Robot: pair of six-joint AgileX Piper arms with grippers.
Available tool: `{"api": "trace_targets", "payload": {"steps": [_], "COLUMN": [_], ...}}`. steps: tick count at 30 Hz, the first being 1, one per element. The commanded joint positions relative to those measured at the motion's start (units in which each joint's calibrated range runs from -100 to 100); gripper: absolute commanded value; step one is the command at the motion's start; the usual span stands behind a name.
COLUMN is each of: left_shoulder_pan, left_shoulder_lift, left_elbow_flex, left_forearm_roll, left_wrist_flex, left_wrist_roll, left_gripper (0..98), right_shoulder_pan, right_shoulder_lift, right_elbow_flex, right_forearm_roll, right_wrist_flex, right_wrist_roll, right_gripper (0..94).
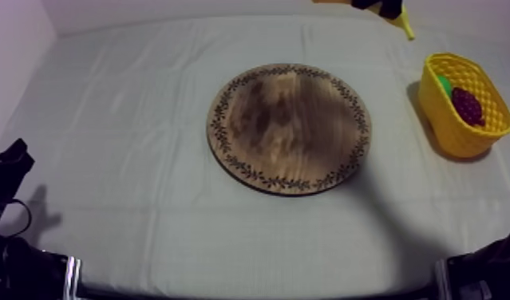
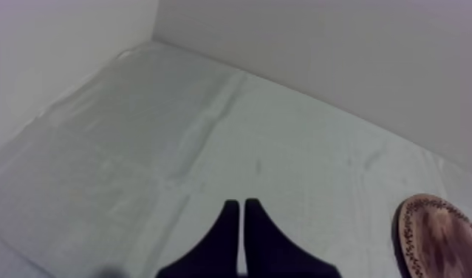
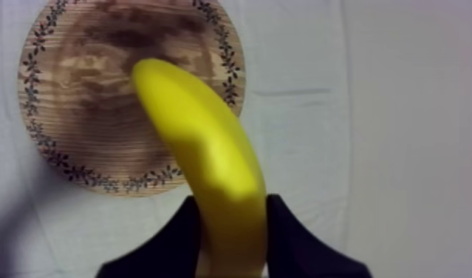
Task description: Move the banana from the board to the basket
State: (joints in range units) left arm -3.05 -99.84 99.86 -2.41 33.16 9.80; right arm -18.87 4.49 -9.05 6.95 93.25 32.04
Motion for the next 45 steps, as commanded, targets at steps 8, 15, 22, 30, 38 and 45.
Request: {"api": "trace_targets", "payload": {"steps": [8, 15, 22, 30, 38, 45], "left_shoulder_pan": [-0.02, -0.02, -0.02, -0.02, -0.02, -0.02], "left_shoulder_lift": [0.02, 0.02, 0.02, 0.02, 0.02, 0.02], "left_elbow_flex": [0.03, 0.03, 0.03, 0.03, 0.03, 0.03], "left_forearm_roll": [-0.01, -0.01, -0.01, -0.01, -0.01, -0.01], "left_wrist_flex": [-0.01, -0.01, -0.01, -0.01, -0.01, -0.01], "left_wrist_roll": [-0.01, 0.0, 0.01, -0.01, -0.01, -0.01], "left_gripper": [0.1, 0.1, 0.1, 0.1, 0.1, 0.1], "right_shoulder_pan": [4.35, 10.44, 16.94, 24.01, 29.06, 29.78], "right_shoulder_lift": [-1.69, -3.72, -7.23, -11.74, -14.08, -12.51], "right_elbow_flex": [1.84, 2.94, 4.93, 10.71, 13.51, 16.7], "right_forearm_roll": [0.81, 1.14, 1.06, 1.12, 1.72, 2.45], "right_wrist_flex": [0.57, -0.08, 0.27, -0.33, -1.38, -2.73], "right_wrist_roll": [-2.95, -4.88, -5.16, -3.96, -2.94, -3.7], "right_gripper": [19.1, 20.6, 20.5, 20.7, 21.2, 21.2]}}
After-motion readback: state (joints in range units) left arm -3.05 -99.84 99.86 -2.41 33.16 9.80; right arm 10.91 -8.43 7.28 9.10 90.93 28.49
